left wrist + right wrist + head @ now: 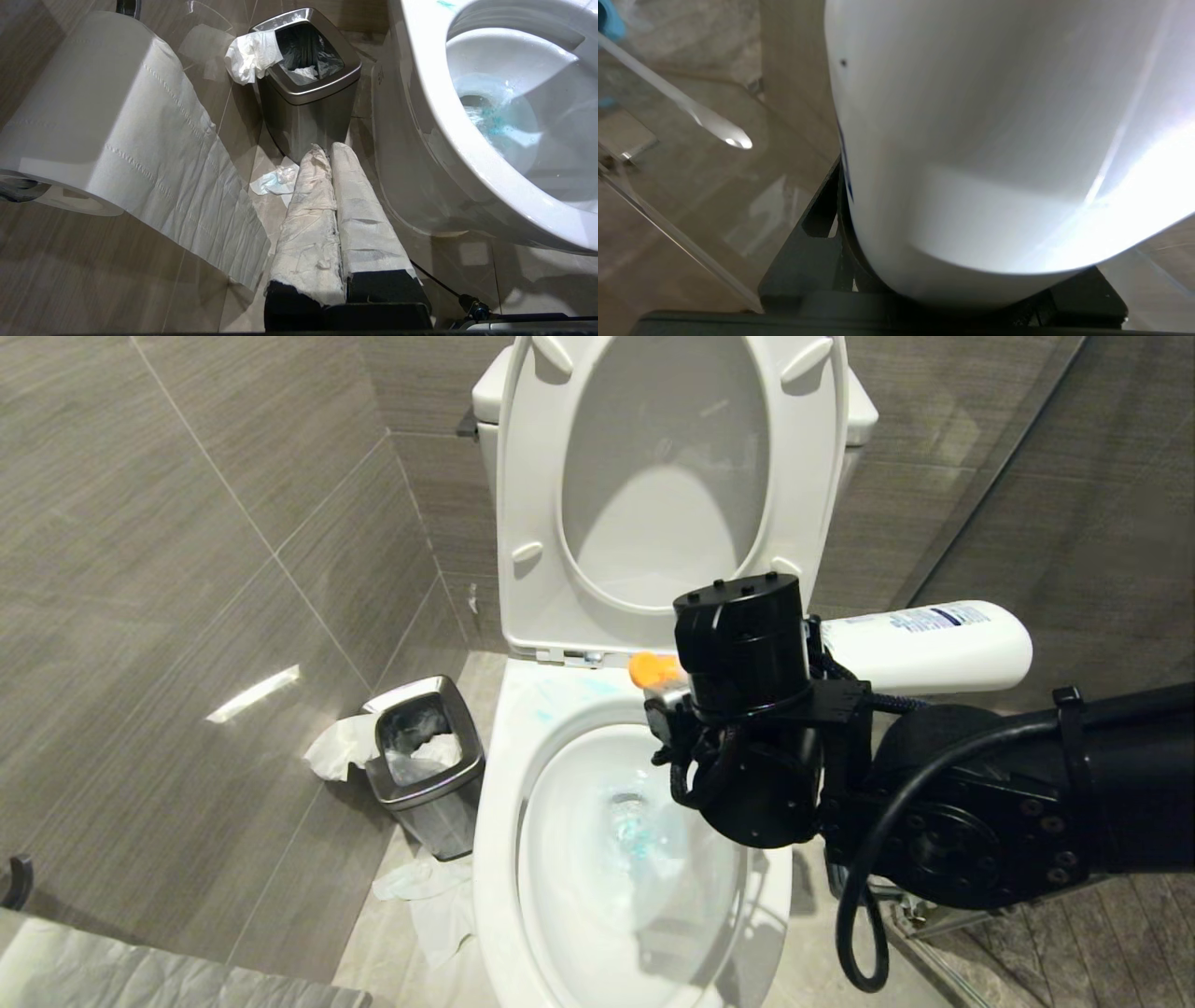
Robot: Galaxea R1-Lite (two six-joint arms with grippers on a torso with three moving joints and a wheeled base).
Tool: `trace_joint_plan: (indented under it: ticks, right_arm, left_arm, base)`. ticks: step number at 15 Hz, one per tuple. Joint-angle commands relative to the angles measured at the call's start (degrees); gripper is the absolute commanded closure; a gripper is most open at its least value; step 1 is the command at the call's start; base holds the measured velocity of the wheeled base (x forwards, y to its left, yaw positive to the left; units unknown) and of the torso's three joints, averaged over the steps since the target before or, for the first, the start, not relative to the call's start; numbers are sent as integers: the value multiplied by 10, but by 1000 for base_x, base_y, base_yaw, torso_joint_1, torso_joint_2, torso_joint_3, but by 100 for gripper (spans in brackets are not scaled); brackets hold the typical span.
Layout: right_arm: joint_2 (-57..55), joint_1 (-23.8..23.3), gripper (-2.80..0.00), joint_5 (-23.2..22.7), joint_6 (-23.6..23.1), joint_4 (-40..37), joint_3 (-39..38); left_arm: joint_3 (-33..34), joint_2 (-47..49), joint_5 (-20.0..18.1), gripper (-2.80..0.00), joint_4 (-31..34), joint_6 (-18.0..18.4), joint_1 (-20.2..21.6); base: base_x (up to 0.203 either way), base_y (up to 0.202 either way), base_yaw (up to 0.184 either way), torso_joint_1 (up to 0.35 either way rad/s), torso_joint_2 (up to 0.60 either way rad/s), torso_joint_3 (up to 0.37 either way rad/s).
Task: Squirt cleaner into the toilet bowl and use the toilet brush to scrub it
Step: Pour in the cleaning agent
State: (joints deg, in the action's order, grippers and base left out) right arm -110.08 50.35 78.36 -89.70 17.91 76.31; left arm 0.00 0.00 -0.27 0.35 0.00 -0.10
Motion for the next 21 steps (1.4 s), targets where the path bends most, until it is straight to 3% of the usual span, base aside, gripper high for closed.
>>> trace_joint_plan:
  ticks: [1, 3, 9, 13, 21]
  right_arm:
    - [7, 1, 0, 5, -40, 2, 1]
    - [13, 1, 0, 5, -70, 2, -2]
    - [8, 1, 0, 3, -67, 4, 1]
    - [1, 1, 0, 0, -41, 84, -12]
    - [-8, -21, 0, 1, 101, 309, -73]
  left_arm:
    - [1, 1, 0, 0, 0, 0, 0]
    - [1, 1, 0, 0, 0, 0, 0]
    - [1, 1, 0, 0, 0, 0, 0]
    - [1, 1, 0, 0, 0, 0, 0]
    - [1, 1, 0, 0, 0, 0, 0]
  base:
    - [0, 0, 0, 0, 0, 0]
    - [0, 0, 0, 0, 0, 0]
    - [0, 0, 0, 0, 0, 0]
    - [0, 0, 0, 0, 0, 0]
    - [0, 0, 0, 0, 0, 0]
